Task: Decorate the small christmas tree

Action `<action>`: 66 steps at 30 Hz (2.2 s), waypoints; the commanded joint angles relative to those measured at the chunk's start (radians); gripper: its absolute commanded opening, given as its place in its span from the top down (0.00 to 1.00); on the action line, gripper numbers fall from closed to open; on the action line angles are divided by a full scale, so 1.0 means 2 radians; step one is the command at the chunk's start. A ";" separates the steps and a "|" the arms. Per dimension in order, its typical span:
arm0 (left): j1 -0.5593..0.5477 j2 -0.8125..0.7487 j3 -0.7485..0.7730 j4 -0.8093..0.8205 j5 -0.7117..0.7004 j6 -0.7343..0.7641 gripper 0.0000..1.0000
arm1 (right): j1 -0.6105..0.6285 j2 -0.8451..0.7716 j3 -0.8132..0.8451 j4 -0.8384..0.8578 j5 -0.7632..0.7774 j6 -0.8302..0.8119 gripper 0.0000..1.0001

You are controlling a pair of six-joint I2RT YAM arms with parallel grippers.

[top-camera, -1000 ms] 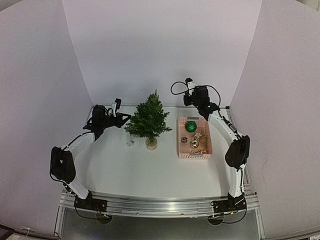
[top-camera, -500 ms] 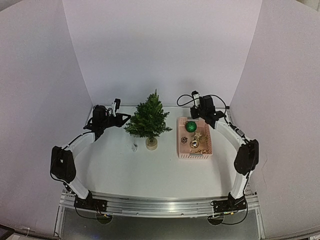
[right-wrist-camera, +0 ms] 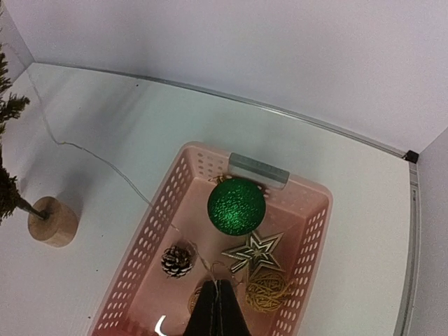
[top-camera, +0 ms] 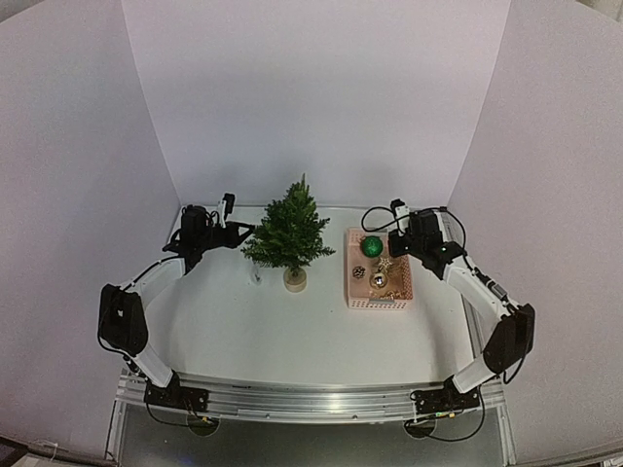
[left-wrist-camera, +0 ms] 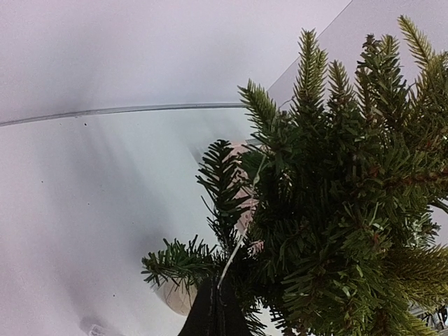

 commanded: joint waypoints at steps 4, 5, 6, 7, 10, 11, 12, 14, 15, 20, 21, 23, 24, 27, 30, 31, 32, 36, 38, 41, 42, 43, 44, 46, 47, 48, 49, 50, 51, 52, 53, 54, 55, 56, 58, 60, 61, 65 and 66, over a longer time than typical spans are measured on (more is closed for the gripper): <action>-0.004 -0.003 -0.006 0.005 0.009 -0.006 1.00 | -0.002 -0.072 -0.057 -0.018 -0.114 0.042 1.00; -0.004 -0.003 -0.006 0.005 0.010 -0.005 1.00 | -0.001 -0.080 -0.062 -0.024 -0.122 0.047 1.00; -0.005 -0.005 -0.007 0.004 0.011 -0.004 1.00 | -0.001 -0.085 -0.068 -0.029 -0.130 0.051 1.00; -0.005 -0.005 -0.008 0.005 0.013 -0.003 1.00 | -0.001 -0.094 -0.075 -0.033 -0.143 0.054 1.00; -0.006 -0.007 -0.012 0.006 0.021 -0.001 1.00 | -0.002 -0.119 -0.093 -0.043 -0.186 0.063 1.00; -0.007 -0.007 -0.013 0.006 0.023 0.000 0.99 | -0.002 -0.124 -0.097 -0.047 -0.197 0.068 1.00; -0.007 -0.007 -0.014 0.008 0.026 0.000 0.99 | -0.001 -0.129 -0.099 -0.053 -0.206 0.072 1.00; -0.008 -0.008 -0.015 0.014 0.033 -0.001 0.96 | -0.001 -0.137 -0.101 -0.061 -0.215 0.077 1.00; -0.008 -0.008 -0.015 0.017 0.037 -0.001 0.93 | -0.001 -0.140 -0.101 -0.064 -0.219 0.079 1.00; -0.008 -0.008 -0.004 0.023 0.044 -0.001 0.82 | -0.002 -0.135 -0.091 -0.065 -0.235 0.089 1.00; -0.007 -0.008 -0.002 0.022 0.045 -0.001 0.79 | -0.001 -0.131 -0.087 -0.065 -0.242 0.092 1.00; -0.007 -0.011 0.004 0.019 0.046 0.001 0.76 | 0.003 -0.124 -0.080 -0.065 -0.254 0.100 1.00; -0.007 -0.013 0.005 0.018 0.046 0.002 0.74 | 0.006 -0.121 -0.076 -0.065 -0.259 0.103 1.00; -0.002 -0.022 0.007 0.013 0.044 0.004 0.66 | 0.018 -0.115 -0.066 -0.065 -0.277 0.114 1.00; 0.005 -0.033 0.013 -0.006 0.038 0.018 0.59 | 0.032 -0.116 -0.058 -0.065 -0.297 0.135 1.00; 0.008 -0.038 0.014 -0.009 0.035 0.026 0.55 | 0.037 -0.117 -0.056 -0.066 -0.300 0.142 1.00; 0.011 -0.043 0.013 -0.009 0.030 0.031 0.50 | 0.042 -0.119 -0.055 -0.066 -0.299 0.150 1.00; 0.022 -0.056 0.013 -0.007 0.015 0.048 0.33 | 0.064 -0.121 -0.049 -0.065 -0.278 0.192 1.00; 0.027 -0.059 0.015 -0.006 0.011 0.049 0.27 | 0.076 -0.114 -0.041 -0.064 -0.267 0.227 1.00; 0.037 -0.067 0.013 -0.005 0.009 0.049 0.20 | 0.096 -0.101 -0.025 -0.062 -0.258 0.272 1.00; 0.040 -0.071 0.012 -0.005 0.007 0.049 0.18 | 0.102 -0.098 -0.019 -0.062 -0.255 0.283 1.00; 0.042 -0.078 0.011 -0.004 0.006 0.050 0.16 | 0.106 -0.094 -0.015 -0.061 -0.254 0.295 1.00; 0.044 -0.086 0.010 -0.003 0.003 0.052 0.16 | 0.109 -0.091 -0.011 -0.059 -0.252 0.307 1.00; 0.045 -0.111 0.008 0.000 -0.009 0.059 0.16 | 0.113 -0.087 -0.002 -0.055 -0.245 0.334 1.00; 0.045 -0.130 0.003 0.007 -0.014 0.058 0.16 | 0.115 -0.084 0.002 -0.055 -0.239 0.349 1.00; 0.045 -0.149 -0.002 0.014 -0.019 0.057 0.17 | 0.116 -0.082 0.006 -0.055 -0.234 0.364 1.00; 0.044 -0.168 -0.009 0.019 -0.018 0.051 0.18 | 0.120 -0.080 0.008 -0.053 -0.227 0.384 1.00; 0.043 -0.187 -0.018 0.024 -0.013 0.044 0.19 | 0.124 -0.078 0.008 -0.051 -0.218 0.406 1.00; 0.040 -0.205 -0.029 0.026 -0.006 0.033 0.20 | 0.131 -0.077 0.006 -0.044 -0.208 0.426 1.00; 0.036 -0.222 -0.042 0.026 0.003 0.021 0.22 | 0.138 -0.076 0.003 -0.036 -0.198 0.444 1.00; 0.027 -0.237 -0.058 0.022 0.009 0.013 0.23 | 0.148 -0.075 -0.003 -0.021 -0.187 0.462 1.00; 0.015 -0.251 -0.073 0.016 0.017 0.009 0.25 | 0.158 -0.075 -0.008 -0.006 -0.176 0.477 1.00; -0.004 -0.268 -0.090 0.010 0.016 0.007 0.26 | 0.167 -0.074 -0.014 0.010 -0.164 0.493 1.00; -0.029 -0.288 -0.110 0.004 0.005 0.009 0.27 | 0.177 -0.072 -0.019 0.029 -0.153 0.510 1.00; -0.084 -0.315 -0.158 0.018 -0.019 0.002 0.27 | 0.195 -0.069 -0.023 0.055 -0.125 0.535 1.00; -0.130 -0.331 -0.193 0.043 -0.044 -0.025 0.28 | 0.208 -0.066 -0.022 0.064 -0.104 0.547 1.00; -0.152 -0.330 -0.202 0.052 -0.056 -0.036 0.28 | 0.214 -0.065 -0.021 0.067 -0.095 0.550 1.00; -0.224 -0.298 -0.210 0.111 -0.081 -0.062 0.28 | 0.229 -0.066 -0.024 0.080 -0.058 0.556 1.00; -0.235 -0.282 -0.208 0.129 -0.083 -0.063 0.27 | 0.231 -0.066 -0.027 0.088 -0.053 0.558 1.00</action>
